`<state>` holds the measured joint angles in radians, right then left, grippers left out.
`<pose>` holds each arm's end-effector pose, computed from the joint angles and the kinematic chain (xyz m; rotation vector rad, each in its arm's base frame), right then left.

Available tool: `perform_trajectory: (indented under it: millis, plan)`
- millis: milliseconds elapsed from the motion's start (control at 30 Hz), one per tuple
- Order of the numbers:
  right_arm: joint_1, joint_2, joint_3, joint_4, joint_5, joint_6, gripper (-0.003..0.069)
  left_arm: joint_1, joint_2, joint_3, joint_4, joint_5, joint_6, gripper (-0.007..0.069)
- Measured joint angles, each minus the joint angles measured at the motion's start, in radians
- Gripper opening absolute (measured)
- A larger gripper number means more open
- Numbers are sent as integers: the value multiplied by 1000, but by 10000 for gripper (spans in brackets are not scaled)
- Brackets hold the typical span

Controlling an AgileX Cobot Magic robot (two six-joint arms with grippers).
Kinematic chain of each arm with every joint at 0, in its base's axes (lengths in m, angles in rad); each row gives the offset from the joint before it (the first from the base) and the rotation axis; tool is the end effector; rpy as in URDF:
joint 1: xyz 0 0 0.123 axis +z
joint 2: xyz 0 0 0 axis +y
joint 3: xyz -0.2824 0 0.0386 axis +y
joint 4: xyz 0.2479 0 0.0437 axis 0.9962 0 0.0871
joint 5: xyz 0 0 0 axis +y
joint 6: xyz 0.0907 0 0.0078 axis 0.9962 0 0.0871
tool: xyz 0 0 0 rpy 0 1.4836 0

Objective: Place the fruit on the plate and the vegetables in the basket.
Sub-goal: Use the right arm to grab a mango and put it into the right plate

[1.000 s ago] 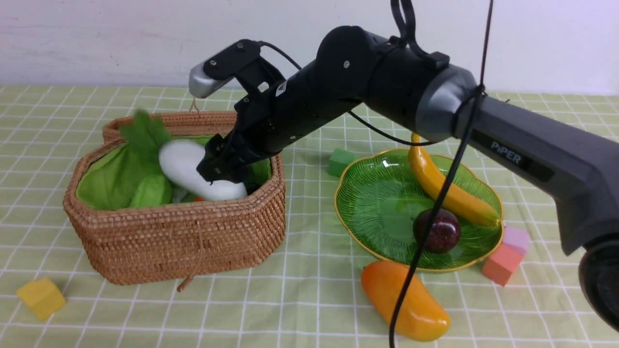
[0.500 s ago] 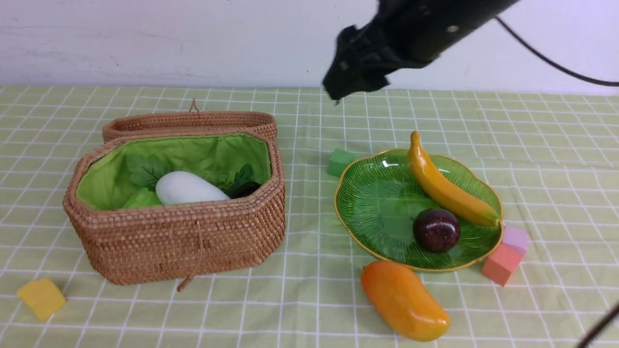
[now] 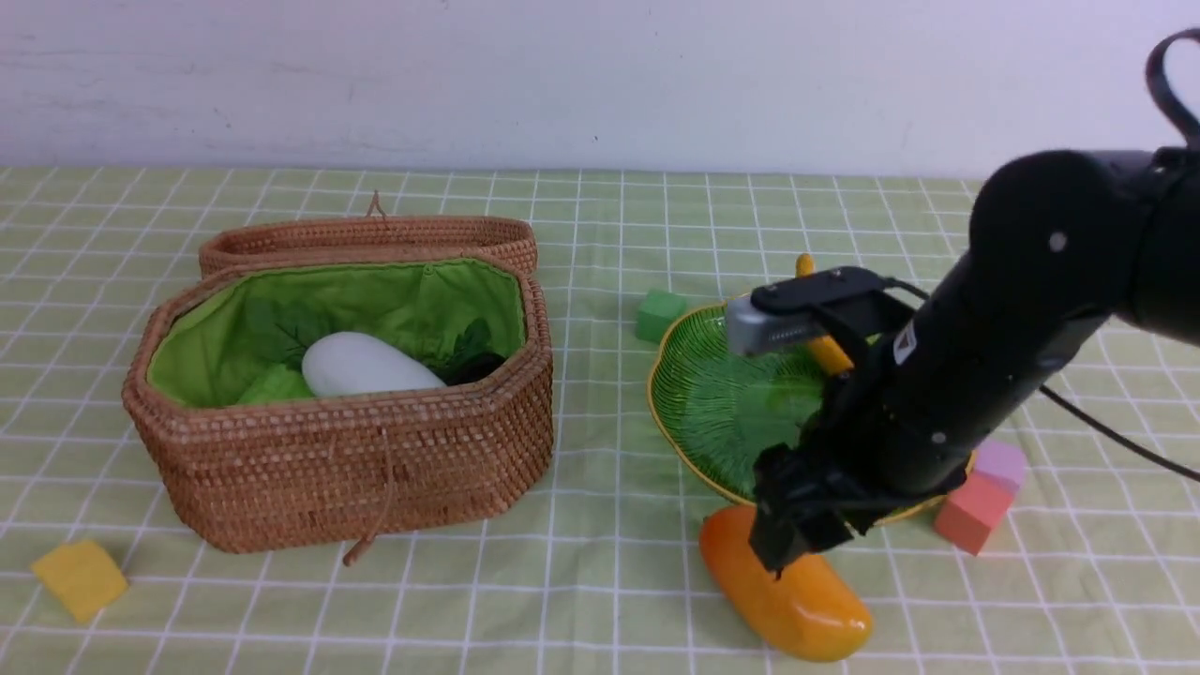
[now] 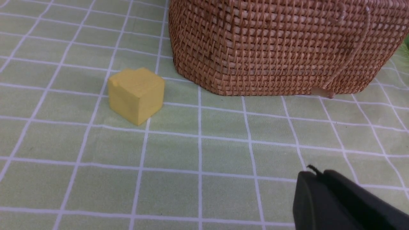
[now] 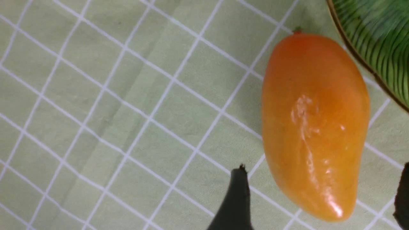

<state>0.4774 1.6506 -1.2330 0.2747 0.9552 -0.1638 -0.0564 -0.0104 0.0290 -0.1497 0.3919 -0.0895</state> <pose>0.2853 0.1703 0.2561 -0.7300 2.7767 0.4160 0.0518 -0.0081 0.1691 -0.1236 1.8932 -0.2478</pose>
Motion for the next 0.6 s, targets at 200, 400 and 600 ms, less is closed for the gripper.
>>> perform_trajectory:
  millis: [200, 400, 600]
  plan:
    - [0, 66, 3, -1, -13, 30, 613, 0, 0, 0, 0, 0, 0, 18]
    - [0, 128, 3, -1, -23, 32, 612, 0, 0, 0, 0, 0, 0, 18]
    - [0, 189, 3, -24, -38, 32, 591, 0, 0, 0, 0, 0, 0, 18]
